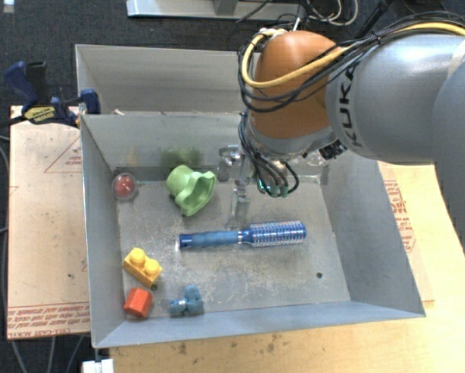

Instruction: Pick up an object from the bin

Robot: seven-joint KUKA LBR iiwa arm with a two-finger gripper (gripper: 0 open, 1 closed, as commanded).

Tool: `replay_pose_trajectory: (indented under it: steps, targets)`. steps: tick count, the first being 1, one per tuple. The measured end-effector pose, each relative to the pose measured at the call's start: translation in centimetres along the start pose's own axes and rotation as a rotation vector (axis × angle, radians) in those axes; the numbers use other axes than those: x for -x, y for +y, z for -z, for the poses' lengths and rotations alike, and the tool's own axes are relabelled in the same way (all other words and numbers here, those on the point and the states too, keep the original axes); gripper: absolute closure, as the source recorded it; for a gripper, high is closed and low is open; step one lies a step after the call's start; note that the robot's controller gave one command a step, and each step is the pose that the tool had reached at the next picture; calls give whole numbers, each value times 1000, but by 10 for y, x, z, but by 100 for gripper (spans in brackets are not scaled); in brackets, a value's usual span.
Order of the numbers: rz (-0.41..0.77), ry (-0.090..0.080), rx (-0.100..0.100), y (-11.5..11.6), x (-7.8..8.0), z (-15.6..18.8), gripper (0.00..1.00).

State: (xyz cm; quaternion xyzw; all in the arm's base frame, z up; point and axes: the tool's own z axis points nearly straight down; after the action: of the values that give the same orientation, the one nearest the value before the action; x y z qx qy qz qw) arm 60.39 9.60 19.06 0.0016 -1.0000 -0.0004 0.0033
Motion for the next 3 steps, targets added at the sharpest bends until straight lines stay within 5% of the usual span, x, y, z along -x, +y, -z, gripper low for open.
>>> replay_pose_trajectory:
  steps: [1, 2, 3]
  targets:
    - [-170, 4, -1, 29, -124, -98, 0]
    - [-291, -13, 4, 86, -121, -121, 0]
    - [-295, -6, 2, 84, -123, -122, 100]
